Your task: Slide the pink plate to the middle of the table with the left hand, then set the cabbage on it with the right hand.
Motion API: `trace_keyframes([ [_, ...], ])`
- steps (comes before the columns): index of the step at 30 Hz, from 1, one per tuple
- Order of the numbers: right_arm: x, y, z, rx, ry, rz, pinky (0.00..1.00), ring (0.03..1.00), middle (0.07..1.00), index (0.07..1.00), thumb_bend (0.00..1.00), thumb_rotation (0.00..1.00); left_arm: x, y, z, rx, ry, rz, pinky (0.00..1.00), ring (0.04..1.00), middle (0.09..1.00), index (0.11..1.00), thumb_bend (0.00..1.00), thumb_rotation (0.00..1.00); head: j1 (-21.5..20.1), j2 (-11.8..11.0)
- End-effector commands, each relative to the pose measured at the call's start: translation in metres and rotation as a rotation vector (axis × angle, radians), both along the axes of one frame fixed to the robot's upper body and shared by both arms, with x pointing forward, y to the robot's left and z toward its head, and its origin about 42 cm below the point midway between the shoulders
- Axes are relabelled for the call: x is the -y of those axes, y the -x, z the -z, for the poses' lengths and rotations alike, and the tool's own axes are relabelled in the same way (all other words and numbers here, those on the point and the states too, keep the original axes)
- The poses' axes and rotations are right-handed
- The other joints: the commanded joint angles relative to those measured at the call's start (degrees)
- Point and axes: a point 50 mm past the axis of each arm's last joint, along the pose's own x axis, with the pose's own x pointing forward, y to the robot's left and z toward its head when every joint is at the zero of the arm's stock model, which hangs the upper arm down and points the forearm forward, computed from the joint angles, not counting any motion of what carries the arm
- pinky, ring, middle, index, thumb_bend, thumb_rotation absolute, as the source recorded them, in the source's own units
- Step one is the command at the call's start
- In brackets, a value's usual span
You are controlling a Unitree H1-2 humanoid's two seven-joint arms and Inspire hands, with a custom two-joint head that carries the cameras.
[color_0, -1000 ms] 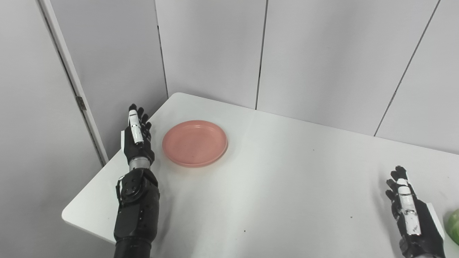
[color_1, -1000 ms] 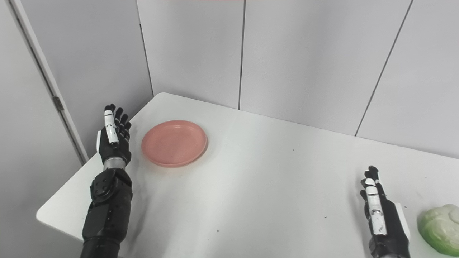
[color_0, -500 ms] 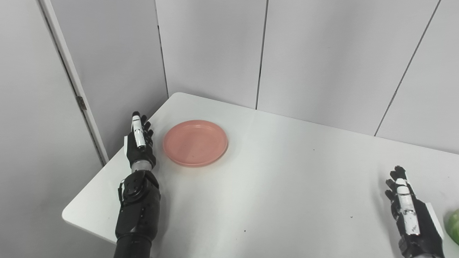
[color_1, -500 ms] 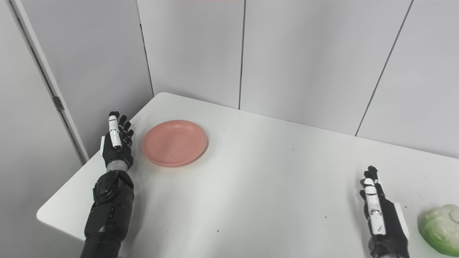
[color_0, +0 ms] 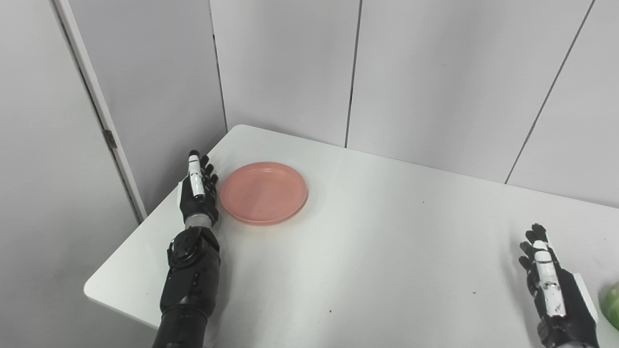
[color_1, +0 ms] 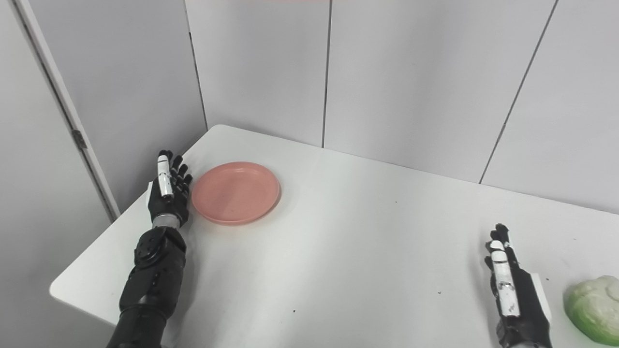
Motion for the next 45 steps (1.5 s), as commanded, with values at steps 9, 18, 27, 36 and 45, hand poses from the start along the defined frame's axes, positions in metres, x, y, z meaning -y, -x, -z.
trace_keyframes([
  [9,-0.005,-0.005,-0.022,0.07,-0.014,0.004,1.0,1.0,1.0,1.0,0.11,1.0,0.007,-0.019,-0.006,0.015,0.0,0.055,1.0,0.981,0.965,0.953,0.39,1.0,-0.4,0.11],
  [18,-0.007,-0.004,-0.022,0.069,-0.018,0.01,1.0,1.0,1.0,1.0,0.11,1.0,0.02,-0.026,0.0,-0.01,-0.003,0.117,1.0,0.98,0.968,0.962,0.4,1.0,-1.09,0.31],
  [27,-0.008,-0.004,-0.021,0.075,-0.02,0.004,1.0,1.0,1.0,1.0,0.11,1.0,0.045,-0.033,0.002,-0.033,-0.031,0.192,0.96,0.96,0.95,0.941,0.39,1.0,-1.84,0.7],
  [36,-0.011,-0.004,-0.019,0.067,-0.015,0.018,1.0,1.0,1.0,1.0,0.11,1.0,0.093,-0.039,-0.001,-0.048,-0.069,0.322,0.93,0.938,0.936,0.923,0.4,1.0,-3.21,1.15],
  [45,-0.014,-0.004,-0.017,0.052,-0.029,0.015,1.0,1.0,1.0,1.0,0.14,1.0,0.142,-0.038,-0.01,-0.019,-0.119,0.487,0.93,0.93,0.938,0.923,0.41,1.0,-5.97,1.89],
])
